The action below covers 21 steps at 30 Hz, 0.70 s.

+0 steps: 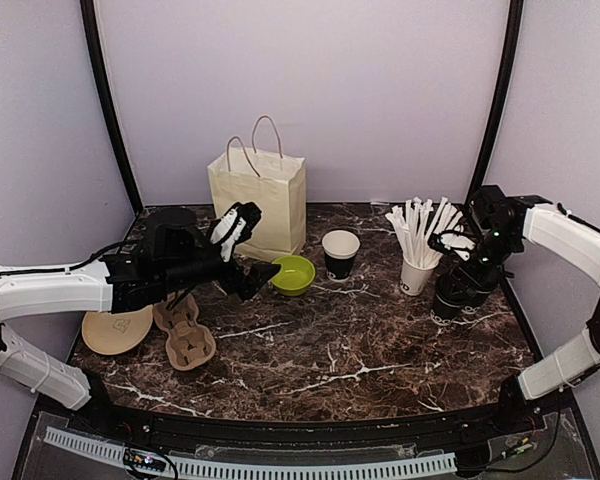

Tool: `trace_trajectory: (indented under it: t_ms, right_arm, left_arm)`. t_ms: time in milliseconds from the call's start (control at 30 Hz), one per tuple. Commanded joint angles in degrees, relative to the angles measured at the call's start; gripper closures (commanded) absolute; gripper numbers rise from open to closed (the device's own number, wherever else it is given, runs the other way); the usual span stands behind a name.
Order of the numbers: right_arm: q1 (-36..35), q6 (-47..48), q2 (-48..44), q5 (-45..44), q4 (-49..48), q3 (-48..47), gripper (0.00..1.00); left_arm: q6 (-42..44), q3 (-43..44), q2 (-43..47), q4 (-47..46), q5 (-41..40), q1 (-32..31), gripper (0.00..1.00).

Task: Pack the takeout coffee

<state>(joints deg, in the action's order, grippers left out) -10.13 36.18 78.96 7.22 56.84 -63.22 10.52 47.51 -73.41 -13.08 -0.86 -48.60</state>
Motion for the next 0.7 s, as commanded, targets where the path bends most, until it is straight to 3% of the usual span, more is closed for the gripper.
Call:
trace_trajectory:
  t_ms: [0,200,367,667]
  right_arm:
    - [0.37,-0.23,0.85,0.49,-1.29,-0.94,0.24]
    - [0.34,-0.56,-0.08,1.82,0.23,-1.97,0.11]
    - [0.35,-1.64,-1.49,3.00,2.90,-4.77,0.10]
    - [0.31,-2.48,-6.36,8.31,5.48,-7.45,0.09]
  left_arm:
    - [-0.42,0.35,2.22,0.73,0.69,0.20,0.01]
    - [-0.22,0.88,1.65,1.12,2.44,0.18,0.01]
    - [0.10,1.93,2.04,1.64,1.58,0.18,0.01]
    - [-1.70,9.69,1.92,7.93,-8.34,1.05,0.01]
